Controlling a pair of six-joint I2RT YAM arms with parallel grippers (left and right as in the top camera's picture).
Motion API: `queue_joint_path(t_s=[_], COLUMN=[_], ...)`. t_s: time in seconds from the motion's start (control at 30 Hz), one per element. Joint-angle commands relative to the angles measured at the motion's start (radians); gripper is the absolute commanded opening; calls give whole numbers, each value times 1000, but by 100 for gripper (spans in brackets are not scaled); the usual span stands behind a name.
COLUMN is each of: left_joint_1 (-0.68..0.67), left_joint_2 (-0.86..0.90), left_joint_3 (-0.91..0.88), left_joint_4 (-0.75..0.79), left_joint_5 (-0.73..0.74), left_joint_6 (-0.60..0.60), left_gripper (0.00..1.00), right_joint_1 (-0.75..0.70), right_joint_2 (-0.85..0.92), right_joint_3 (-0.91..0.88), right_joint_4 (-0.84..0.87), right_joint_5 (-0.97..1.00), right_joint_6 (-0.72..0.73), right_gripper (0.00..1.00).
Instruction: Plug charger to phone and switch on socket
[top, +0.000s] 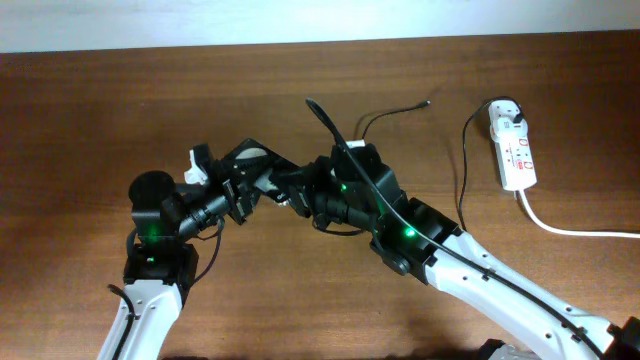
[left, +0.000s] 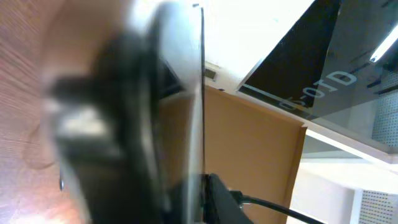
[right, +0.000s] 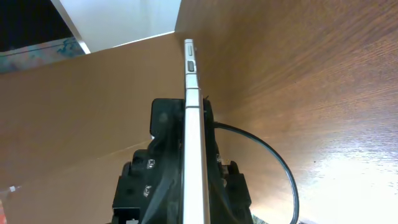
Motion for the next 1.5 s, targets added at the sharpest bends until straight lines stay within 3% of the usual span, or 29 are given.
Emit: queue_joint_path(t_s=[0.0,0.1,0.17,0.27,0.3,0.4,0.47,0.6,0.73,1.03,1.13,1.2,1.47], left_joint_1=[-9,-8,-8,-8,-8,-8,-8,-8,-8,-9,-9,-9,-8], left_joint_2=[-8,-8,-8,-8,-8,-8,2,167,430,441,441,441,441], left_joint_3=[18,18,18,18,18,18,18,26,60,59,59,59,59], left_joint_4=[16,16,-24,-107,-152,-298,-337,-323,-217,-224,-224,-224,-224], left_joint_5=[19,4,-45,-148,-177,-175,-125,3,335,645,667,745,755], left_joint_6=[9,61,132,326,377,580,625,645,646,645,645,590,584], left_gripper=[3,0,0,1,0,0,0,0,0,0,0,0,0], right_joint_1=[18,17,17,15,10,-66,-138,-341,-431,-431,-431,-431,-431], right_joint_2=[6,6,6,6,6,5,5,-5,-32,-29,-29,-29,-26], right_joint_3=[-4,-4,-4,-4,-4,-3,-3,-3,-3,-4,-4,-4,6], right_joint_4=[14,14,-52,-197,-223,-298,-379,-619,-809,-817,-817,-818,-730], right_joint_5=[-32,-32,-32,-24,-6,-5,3,84,138,145,145,145,205], right_joint_6=[-7,-14,-18,-67,-198,-724,-944,-959,-959,-958,-958,-959,-963], right_gripper=[4,8,32,35,38,83,98,99,99,99,99,99,99])
